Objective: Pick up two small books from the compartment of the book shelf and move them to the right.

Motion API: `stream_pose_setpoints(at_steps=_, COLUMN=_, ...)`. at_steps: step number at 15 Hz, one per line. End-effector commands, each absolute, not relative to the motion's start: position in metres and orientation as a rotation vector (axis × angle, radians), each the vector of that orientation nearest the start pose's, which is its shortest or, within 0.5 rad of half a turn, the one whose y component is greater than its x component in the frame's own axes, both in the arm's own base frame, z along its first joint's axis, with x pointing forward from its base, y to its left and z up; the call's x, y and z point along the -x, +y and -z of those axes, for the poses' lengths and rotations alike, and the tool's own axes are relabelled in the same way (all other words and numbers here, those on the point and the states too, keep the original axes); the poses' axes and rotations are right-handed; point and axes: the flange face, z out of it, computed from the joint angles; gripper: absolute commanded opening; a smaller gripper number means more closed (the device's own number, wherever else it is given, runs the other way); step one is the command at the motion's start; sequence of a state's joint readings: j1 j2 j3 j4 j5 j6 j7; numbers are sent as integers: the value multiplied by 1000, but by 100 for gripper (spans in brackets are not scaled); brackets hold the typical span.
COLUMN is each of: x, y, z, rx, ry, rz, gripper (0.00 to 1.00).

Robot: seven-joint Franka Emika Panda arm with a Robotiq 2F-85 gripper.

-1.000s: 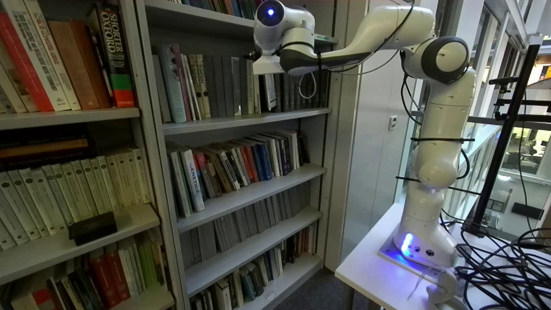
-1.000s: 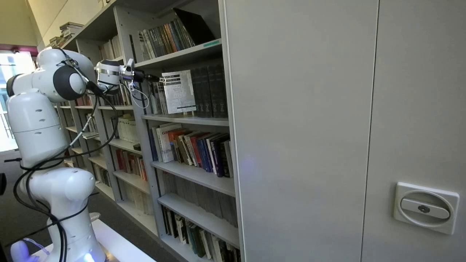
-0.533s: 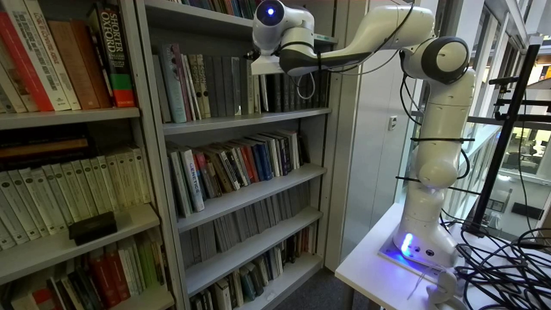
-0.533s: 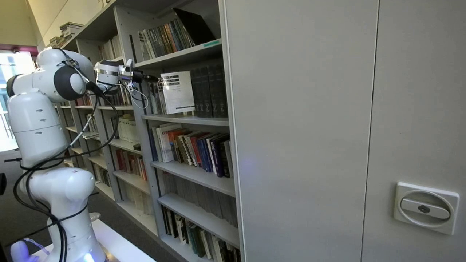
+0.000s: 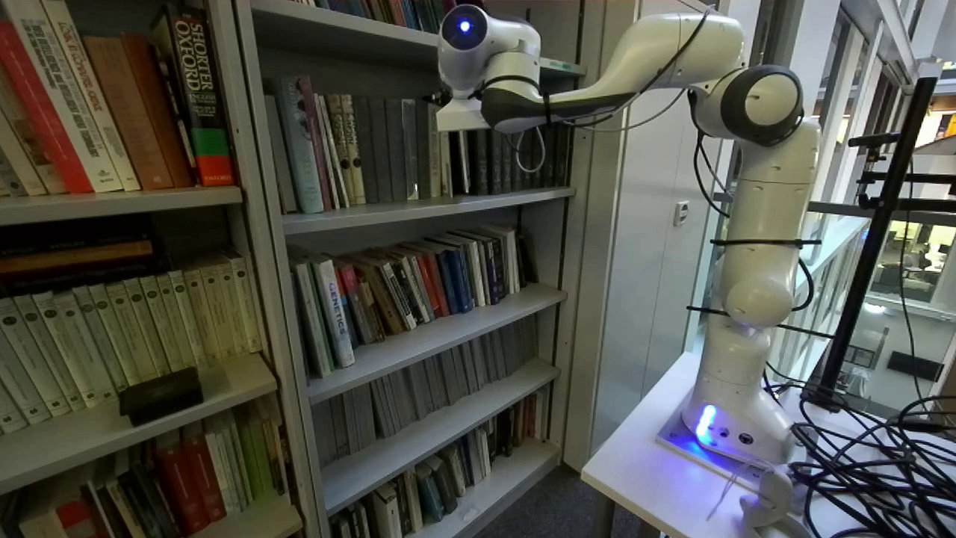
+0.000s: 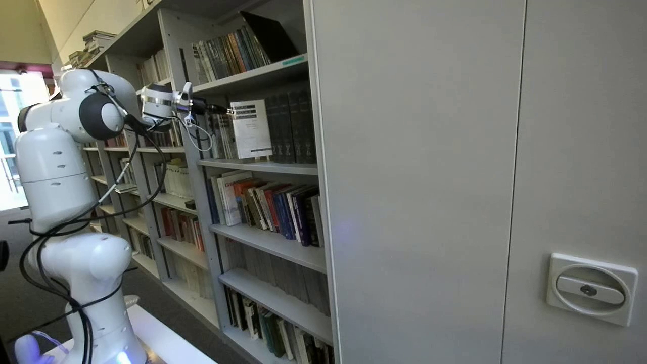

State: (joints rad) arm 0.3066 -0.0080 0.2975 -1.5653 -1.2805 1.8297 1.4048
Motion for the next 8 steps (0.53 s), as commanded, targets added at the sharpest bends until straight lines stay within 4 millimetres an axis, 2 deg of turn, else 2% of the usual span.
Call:
stream_pose_setpoints(at_steps=1, x=-534, y=250, z=-730, rx=2776, ry=937, rz=2112, gripper=2)
stream_pose_setpoints(at_steps=5, x=-548, y=235, z=-731, rx=2784, ry=1031, rz=2107, gripper=2)
stream_pose_setpoints(at_steps=8, x=-555, y=220, z=-732, rx=2801, ry=1174, rz=2089, gripper=2)
